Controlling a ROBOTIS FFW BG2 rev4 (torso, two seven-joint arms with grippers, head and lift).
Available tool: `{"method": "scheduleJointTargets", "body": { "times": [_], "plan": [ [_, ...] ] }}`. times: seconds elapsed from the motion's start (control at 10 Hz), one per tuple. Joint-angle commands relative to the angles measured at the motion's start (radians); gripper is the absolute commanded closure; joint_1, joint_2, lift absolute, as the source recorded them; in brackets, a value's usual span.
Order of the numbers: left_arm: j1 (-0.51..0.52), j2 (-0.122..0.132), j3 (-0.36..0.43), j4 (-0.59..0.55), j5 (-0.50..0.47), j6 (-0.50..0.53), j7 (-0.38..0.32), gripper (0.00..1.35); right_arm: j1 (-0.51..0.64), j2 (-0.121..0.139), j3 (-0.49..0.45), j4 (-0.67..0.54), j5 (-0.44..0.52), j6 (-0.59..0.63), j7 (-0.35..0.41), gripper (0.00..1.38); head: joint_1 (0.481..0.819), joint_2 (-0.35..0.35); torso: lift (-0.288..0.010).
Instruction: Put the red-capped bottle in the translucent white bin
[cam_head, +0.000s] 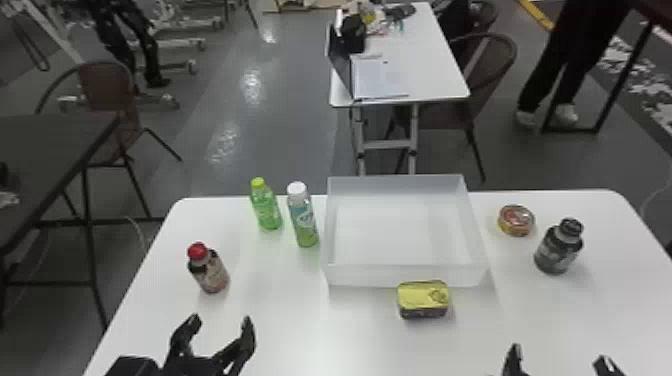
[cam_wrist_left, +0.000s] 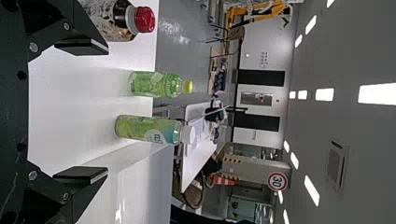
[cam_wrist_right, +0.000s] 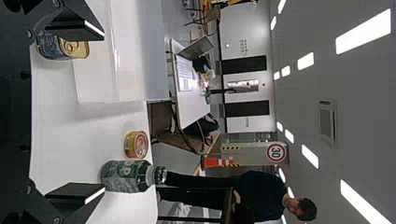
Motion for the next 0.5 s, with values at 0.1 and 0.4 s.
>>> {"method": "scheduleJointTargets", "body": {
  "times": [0.1,0.4],
  "plan": [
    [-0.001,-0.003,0.001,0.000,-0.001,0.002,0.001,0.36,0.000,-0.002,0.000,-0.001,0.000,0.003,0.000,0.15,0.695,0.143,0.000],
    [-0.001,-0.003,0.001,0.000,-0.001,0.003,0.001,0.36,-0.002,-0.002,0.000,-0.001,0.002,0.003,0.000,0.15,0.695,0.144,0.000]
  ]
}}
